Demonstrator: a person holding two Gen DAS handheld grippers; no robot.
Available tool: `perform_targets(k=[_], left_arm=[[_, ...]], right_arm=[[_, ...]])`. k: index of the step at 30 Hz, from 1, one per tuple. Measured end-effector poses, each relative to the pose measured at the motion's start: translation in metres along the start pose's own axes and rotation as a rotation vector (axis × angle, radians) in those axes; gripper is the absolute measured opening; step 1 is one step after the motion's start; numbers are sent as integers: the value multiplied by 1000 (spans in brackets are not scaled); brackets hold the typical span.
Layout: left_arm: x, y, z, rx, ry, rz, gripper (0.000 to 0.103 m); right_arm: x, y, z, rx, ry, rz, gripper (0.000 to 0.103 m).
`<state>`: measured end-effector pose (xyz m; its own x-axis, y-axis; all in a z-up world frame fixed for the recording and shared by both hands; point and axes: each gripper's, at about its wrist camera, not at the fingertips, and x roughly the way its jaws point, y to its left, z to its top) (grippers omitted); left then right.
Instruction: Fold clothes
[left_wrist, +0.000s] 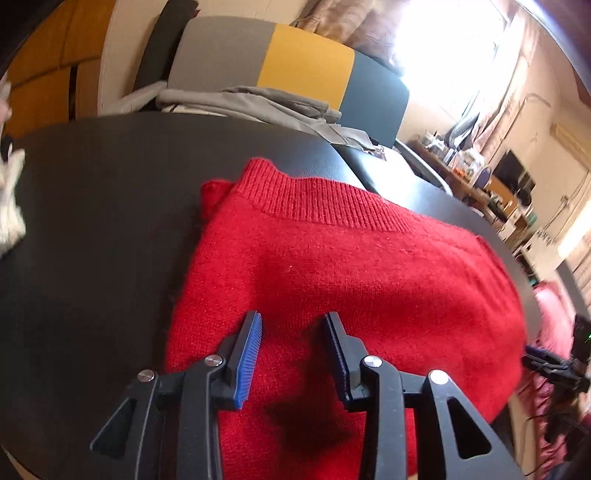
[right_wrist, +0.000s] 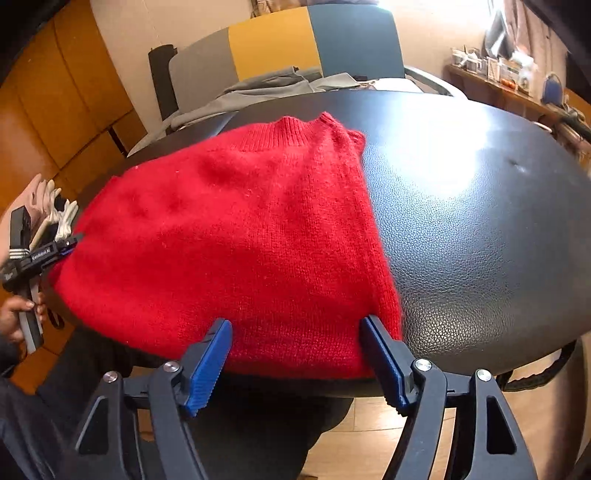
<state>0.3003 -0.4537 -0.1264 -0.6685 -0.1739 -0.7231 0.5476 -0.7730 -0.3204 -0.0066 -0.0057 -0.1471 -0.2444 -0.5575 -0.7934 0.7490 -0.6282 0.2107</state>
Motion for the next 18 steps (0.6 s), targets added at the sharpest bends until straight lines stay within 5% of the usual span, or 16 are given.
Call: perform_targets(k=[3, 7, 12, 18], left_arm=[[-8, -12, 9, 38, -22, 4, 37], [-23, -29, 24, 100, -67, -7, 37], [-22, -41, 46, 153, -104, -12, 39], [27, -3, 33, 23, 39, 123, 42]], right_arm=[[-8, 1, 15, 41, 33, 20, 74], [-27, 18, 53, 22, -73, 39, 81], [-2, 53, 110, -17, -124, 13, 84], [74, 36, 133, 130, -8, -128, 90]])
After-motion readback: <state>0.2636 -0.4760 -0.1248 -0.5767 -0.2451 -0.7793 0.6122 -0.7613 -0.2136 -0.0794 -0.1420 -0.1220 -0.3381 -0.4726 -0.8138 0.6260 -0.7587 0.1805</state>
